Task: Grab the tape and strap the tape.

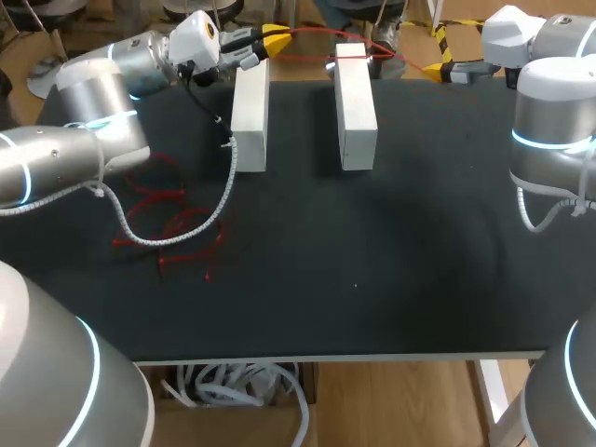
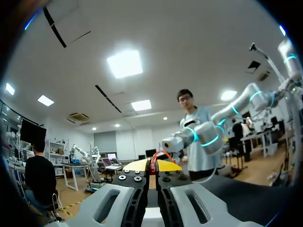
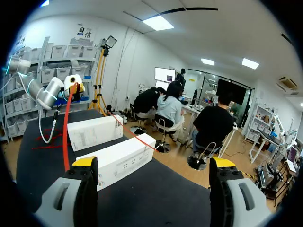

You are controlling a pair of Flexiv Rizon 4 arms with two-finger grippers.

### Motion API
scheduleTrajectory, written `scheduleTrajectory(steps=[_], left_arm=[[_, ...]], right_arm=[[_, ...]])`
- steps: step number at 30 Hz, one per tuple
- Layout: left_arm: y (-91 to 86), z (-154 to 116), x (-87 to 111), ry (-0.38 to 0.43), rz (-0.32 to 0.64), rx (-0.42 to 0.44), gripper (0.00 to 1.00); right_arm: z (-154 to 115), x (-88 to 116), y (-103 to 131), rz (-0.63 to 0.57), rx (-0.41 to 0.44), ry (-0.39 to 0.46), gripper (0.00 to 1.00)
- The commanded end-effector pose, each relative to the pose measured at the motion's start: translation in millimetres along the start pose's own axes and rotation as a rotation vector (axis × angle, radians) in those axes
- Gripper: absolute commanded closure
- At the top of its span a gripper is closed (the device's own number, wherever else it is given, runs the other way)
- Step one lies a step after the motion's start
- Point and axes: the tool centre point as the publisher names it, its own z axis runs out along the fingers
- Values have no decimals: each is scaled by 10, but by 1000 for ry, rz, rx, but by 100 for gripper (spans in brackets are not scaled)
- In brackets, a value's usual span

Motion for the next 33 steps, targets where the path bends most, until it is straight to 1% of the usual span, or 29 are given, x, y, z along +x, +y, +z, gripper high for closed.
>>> scheduleTrajectory(steps=[1,17,18,21,25,28,33], left_arm=[[-13,12,37,-81,3,-2,100],[-13,12,37,-81,3,-2,100],[-13,12,37,-81,3,-2,100],[-13,12,37,-81,3,-2,100],[-13,12,37,-81,3,-2,100],[-13,12,37,-81,3,-2,100],[-13,12,37,-81,3,-2,100]], right_arm=[[-6,-9,3,0,2,4,0],[-6,-9,3,0,2,4,0],[-20,-21,48,30,-15,-3,0],[-86,-35,166,132,-33,-103,0],[-276,24,251,247,-65,-193,0],[-429,108,268,322,-70,-207,0],[-687,299,306,472,-43,-180,0]])
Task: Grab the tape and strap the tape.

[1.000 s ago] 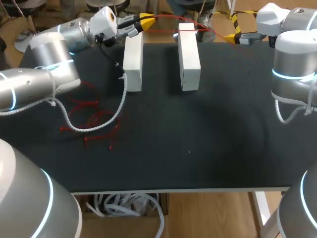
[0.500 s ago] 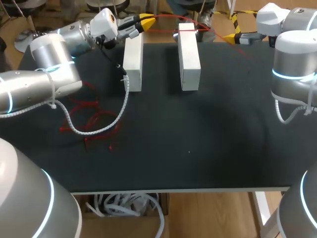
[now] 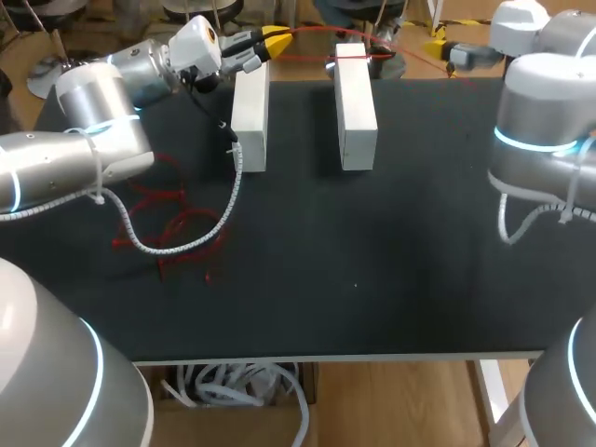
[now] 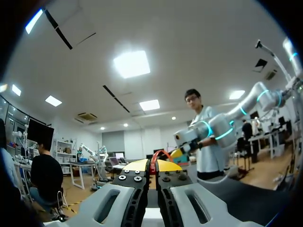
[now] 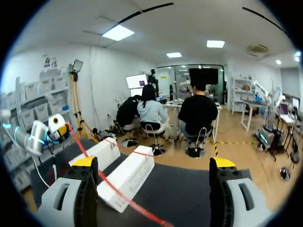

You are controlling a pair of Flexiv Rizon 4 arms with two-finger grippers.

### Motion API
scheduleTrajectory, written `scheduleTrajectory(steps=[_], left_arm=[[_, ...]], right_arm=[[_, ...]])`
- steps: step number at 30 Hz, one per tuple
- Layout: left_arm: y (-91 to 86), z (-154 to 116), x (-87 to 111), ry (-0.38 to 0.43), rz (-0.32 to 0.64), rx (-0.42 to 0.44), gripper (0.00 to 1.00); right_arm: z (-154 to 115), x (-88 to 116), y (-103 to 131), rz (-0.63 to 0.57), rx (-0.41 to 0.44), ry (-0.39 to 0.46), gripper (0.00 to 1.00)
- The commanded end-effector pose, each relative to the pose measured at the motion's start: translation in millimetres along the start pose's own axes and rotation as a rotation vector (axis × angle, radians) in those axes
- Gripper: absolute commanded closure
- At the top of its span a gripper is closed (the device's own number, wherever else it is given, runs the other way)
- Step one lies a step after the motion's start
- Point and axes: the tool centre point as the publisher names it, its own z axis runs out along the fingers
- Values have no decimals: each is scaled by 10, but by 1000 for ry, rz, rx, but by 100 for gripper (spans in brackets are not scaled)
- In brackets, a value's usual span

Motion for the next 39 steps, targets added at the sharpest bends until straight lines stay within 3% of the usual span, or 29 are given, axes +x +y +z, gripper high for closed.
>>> scheduleTrajectory(steps=[1,6,9,18,23,25,27,29,31,33,37,39], left_arm=[[7,3,9,-3,2,2,100],[7,3,9,-3,2,2,100],[7,3,9,-3,2,2,100],[7,3,9,-3,2,2,100],[7,3,9,-3,2,2,100],[7,3,9,-3,2,2,100],[7,3,9,-3,2,2,100],[7,3,9,-3,2,2,100],[7,3,9,-3,2,2,100],[7,3,9,-3,2,2,100],[7,3,9,-3,2,2,100],[7,3,9,-3,2,2,100]], right_arm=[[-374,151,-33,118,23,-6,0],[-626,301,43,289,29,42,0],[-683,333,89,353,31,13,0],[-1060,678,94,198,-156,-51,0],[-1206,891,-111,128,-204,-80,0],[-1231,960,-212,133,-192,-120,0],[-1236,1013,-310,124,-238,-169,0],[-1241,1049,-384,150,-226,-234,0],[-1254,1071,-410,151,-289,-292,0],[-1251,1086,-441,162,-297,-336,0],[-1223,1051,-490,151,-348,-404,0],[-1220,1022,-469,112,-371,-374,0]])
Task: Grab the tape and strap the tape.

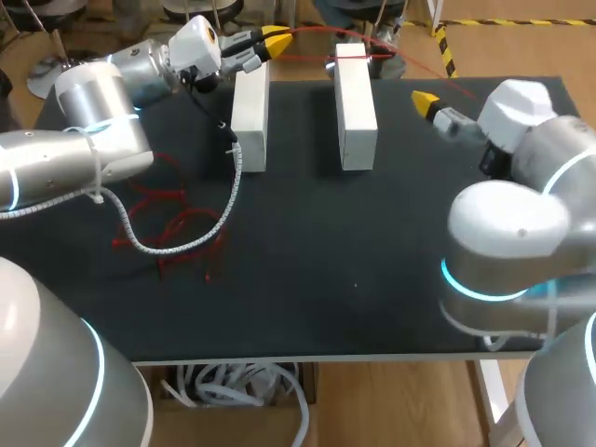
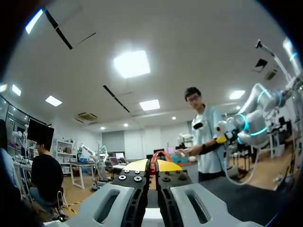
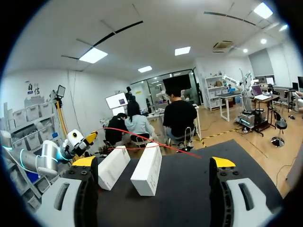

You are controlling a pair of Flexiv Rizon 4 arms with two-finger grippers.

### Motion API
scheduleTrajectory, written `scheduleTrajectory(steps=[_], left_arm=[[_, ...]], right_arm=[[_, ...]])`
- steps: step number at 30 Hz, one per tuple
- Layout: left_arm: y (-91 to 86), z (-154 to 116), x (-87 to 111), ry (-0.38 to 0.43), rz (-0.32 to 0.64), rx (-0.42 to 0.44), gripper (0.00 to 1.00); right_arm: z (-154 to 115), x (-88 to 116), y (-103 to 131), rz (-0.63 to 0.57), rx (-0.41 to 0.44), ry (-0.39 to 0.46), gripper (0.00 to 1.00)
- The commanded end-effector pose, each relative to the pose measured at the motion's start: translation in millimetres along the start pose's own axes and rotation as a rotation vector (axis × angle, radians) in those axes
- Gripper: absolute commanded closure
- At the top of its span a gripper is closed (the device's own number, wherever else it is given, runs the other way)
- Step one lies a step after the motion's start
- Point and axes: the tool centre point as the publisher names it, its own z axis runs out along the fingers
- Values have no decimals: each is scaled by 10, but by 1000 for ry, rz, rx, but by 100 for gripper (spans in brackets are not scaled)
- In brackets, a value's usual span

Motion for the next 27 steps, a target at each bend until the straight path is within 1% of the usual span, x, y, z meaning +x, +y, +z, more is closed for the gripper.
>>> scheduleTrajectory(steps=[1,18,19,21,22,25,27], left_arm=[[12,4,5,-2,2,2,100],[12,4,5,-2,2,2,100],[12,4,5,-2,2,2,100],[12,4,5,-2,2,2,100],[12,4,5,-2,2,2,100],[12,4,5,-2,2,2,100],[12,4,5,-2,2,2,100]], right_arm=[[94,85,-63,-35,-215,-144,0],[94,85,-63,-35,-215,-144,0],[116,115,-89,110,-110,-123,0],[164,140,-134,283,-23,-90,0],[194,136,-152,374,38,-78,0],[293,142,-217,519,161,-53,0],[330,153,-221,599,234,-13,0]])
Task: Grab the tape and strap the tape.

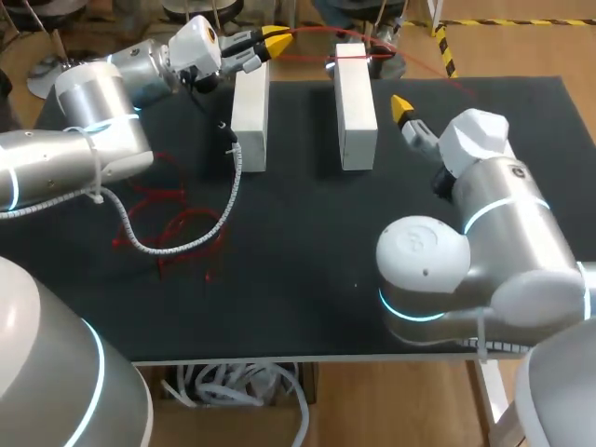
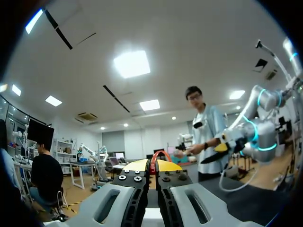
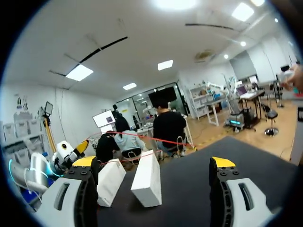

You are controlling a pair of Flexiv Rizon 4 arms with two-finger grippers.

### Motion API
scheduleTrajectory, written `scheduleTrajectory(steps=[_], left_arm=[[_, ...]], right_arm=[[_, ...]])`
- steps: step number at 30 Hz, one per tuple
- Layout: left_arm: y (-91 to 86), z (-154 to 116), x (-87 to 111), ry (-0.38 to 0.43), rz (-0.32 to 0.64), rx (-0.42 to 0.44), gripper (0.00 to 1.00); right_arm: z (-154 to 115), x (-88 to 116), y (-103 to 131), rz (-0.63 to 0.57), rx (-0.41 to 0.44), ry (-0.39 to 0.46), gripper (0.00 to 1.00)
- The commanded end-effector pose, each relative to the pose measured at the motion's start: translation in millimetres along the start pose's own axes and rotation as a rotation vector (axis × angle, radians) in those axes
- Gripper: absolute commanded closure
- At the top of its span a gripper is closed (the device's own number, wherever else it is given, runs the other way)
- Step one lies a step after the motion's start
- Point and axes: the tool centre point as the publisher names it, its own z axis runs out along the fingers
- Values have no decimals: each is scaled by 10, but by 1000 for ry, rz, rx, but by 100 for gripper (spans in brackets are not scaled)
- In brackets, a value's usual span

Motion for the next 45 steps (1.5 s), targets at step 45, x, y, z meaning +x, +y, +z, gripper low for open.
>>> scheduleTrajectory(steps=[45], left_arm=[[12,4,4,-1,2,2,100]], right_arm=[[159,19,121,996,-86,-342,0]])
